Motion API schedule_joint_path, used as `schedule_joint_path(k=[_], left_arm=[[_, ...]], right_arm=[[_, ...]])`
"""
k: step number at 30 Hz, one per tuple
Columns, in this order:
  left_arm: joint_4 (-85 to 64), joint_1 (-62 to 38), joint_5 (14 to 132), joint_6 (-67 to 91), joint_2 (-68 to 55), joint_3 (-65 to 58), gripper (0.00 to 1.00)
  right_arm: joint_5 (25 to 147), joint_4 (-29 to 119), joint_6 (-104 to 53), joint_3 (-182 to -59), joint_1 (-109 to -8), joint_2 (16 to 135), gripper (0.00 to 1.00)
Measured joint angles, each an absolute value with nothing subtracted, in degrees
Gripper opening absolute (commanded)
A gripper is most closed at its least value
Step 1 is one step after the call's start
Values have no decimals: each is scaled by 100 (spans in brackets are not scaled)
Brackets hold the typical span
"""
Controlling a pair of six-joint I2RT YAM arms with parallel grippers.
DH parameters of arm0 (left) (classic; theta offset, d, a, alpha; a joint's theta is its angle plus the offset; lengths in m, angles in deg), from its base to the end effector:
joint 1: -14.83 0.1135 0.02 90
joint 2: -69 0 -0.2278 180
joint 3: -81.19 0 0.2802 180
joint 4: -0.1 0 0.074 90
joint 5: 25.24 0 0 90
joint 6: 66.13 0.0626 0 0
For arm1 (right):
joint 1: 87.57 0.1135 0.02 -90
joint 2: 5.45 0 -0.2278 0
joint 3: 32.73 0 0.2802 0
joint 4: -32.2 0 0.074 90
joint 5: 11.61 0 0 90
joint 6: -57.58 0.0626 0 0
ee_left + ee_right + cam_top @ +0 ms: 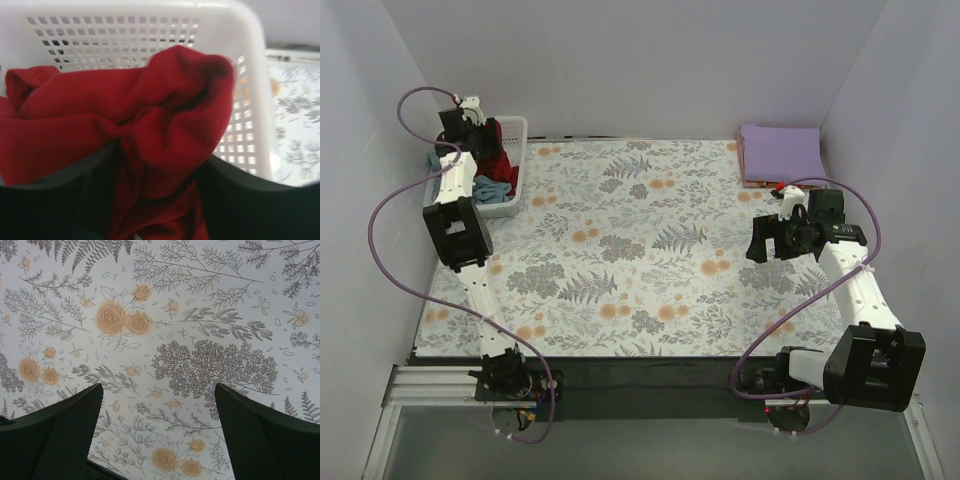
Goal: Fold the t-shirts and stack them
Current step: Grab the tshirt from the pile, then move the tshirt to the center of the board
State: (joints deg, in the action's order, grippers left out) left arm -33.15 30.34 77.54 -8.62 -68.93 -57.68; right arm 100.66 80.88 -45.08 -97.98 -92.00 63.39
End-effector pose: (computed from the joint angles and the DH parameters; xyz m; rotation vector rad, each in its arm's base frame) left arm 0.5659 0.1427 0.1985 -0.7508 2.0114 -0.4116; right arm 0.2991 0.0006 0.2041 -0.3354 2.3977 0.3475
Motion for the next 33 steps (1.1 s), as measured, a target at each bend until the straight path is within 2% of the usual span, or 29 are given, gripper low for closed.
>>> schedule_joint_path(k=[1, 2, 4, 5, 12, 20, 28, 33], left_arm=[[-3306, 3027, 7706, -818, -6945, -5768, 44], [-3309, 3018, 7651, -807, -7009, -5768, 27], [-3328, 3003, 7664, -803, -7042, -5765, 5], [-3317, 2997, 7728, -794, -7039, -5765, 0], [-3099, 2964, 8370, -1028, -6609, -5765, 0], [-2640, 2715, 9022, -1596, -5341, -5995, 0], [-2181, 1419, 9822, -2464, -4176, -6128, 0], [-1693, 820, 10379, -3657, -3816, -5875, 0]], right_arm=[[10066, 8088, -4508, -9798, -9200, 6359, 98], [10066, 8090, -4506, -9798, -9200, 6379, 98], [10070, 8088, -4506, -9798, -9200, 6405, 98], [10085, 8090, -4506, -9798, -9200, 6411, 98], [10181, 8088, -4506, -9798, -9200, 6414, 98], [10288, 8088, -4506, -9798, -9200, 6274, 98], [10306, 8088, -4506, -9798, -9200, 6118, 98], [10299, 8090, -4506, -9778, -9200, 5924, 98]])
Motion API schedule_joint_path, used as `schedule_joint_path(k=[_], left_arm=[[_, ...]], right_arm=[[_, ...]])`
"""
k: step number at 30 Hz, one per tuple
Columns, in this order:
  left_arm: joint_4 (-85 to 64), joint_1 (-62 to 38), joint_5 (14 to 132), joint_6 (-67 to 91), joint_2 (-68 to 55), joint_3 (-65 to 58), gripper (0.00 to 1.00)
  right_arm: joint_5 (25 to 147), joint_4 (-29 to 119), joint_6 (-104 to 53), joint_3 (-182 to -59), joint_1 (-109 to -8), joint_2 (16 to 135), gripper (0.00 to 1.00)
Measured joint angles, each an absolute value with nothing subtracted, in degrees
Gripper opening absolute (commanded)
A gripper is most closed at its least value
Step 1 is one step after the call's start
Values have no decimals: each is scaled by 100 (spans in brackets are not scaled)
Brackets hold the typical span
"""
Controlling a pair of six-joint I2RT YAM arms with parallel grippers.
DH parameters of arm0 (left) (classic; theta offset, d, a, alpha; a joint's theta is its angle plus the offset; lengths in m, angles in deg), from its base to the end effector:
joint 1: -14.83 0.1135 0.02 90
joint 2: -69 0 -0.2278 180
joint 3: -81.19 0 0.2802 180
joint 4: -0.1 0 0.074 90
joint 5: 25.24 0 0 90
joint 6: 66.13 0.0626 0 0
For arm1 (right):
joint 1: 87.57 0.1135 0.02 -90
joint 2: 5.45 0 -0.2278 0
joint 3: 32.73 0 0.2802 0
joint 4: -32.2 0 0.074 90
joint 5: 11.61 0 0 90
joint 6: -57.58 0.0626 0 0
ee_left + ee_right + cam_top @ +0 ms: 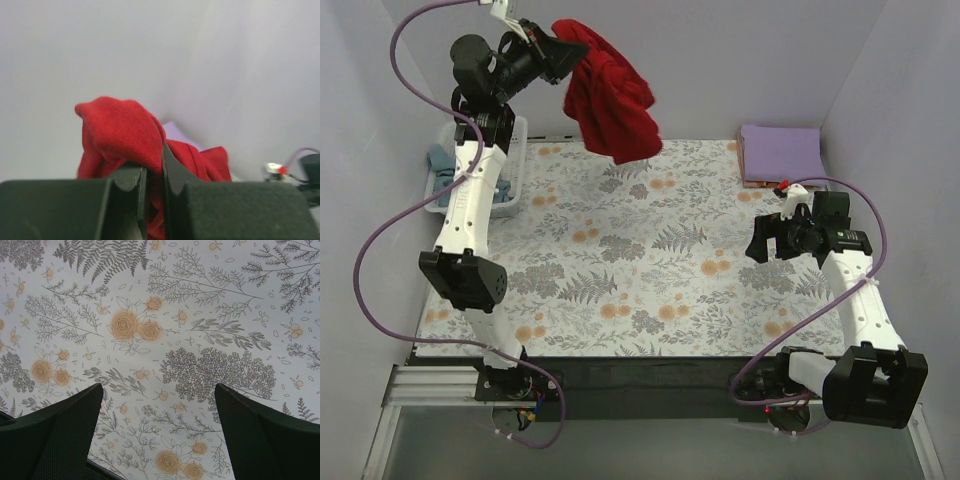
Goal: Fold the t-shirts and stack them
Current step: Move the tshirt to the center of the board, then flatten the tshirt out
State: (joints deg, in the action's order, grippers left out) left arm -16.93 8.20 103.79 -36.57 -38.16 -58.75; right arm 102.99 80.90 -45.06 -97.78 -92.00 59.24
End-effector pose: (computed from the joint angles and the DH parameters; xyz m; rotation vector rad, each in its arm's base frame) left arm 0.4333 -0.0901 0.5162 -0.0478 1.5085 -1.4013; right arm 0.2910 0.0036 0.2234 -0.3610 2.3195 0.3723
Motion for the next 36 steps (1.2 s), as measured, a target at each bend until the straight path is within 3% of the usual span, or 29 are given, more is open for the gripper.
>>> schedule_joint_path(k=[5, 6, 7, 8, 9, 13, 16, 19, 21, 28, 36], left_arm=[[-144, 999, 11373, -5461, -2666, -3226, 2], [57, 1025, 11609, -5743, -2515, -2793, 17], [359, 1047, 11865, -5985, -2323, -2225, 62], [488, 1134, 12191, -6116, -2133, -1700, 77], [320, 1207, 12468, -6108, -1938, -1241, 83], [-1304, 2177, 12884, -4737, -1330, 132, 84], [-3114, 3018, 12237, -2882, -1525, 296, 85], [-4310, 3102, 11765, -1537, -1632, 416, 86], [-4915, 2933, 11513, -729, -1525, 604, 83], [-5754, 739, 10447, 799, -596, 1865, 62], [-5783, -332, 9358, 1459, 217, 2921, 59]], right_arm=[[10304, 8090, -4526, -9778, -9211, 5784, 98], [10308, 8093, -4546, -9778, -9219, 5760, 98], [10326, 8093, -4581, -9778, -9232, 5738, 98], [10343, 8101, -4611, -9778, -9241, 5716, 98], [10352, 8110, -4631, -9778, -9246, 5705, 98], [10437, 8208, -4784, -9778, -9248, 5718, 98], [10518, 8298, -4961, -9798, -9243, 5902, 98], [10518, 8423, -5149, -9879, -9197, 6239, 98], [10448, 8488, -5273, -9971, -9132, 6505, 96], [9899, 8488, -5533, -10253, -8450, 7340, 80], [8949, 8257, -5402, -10648, -7646, 8446, 76]])
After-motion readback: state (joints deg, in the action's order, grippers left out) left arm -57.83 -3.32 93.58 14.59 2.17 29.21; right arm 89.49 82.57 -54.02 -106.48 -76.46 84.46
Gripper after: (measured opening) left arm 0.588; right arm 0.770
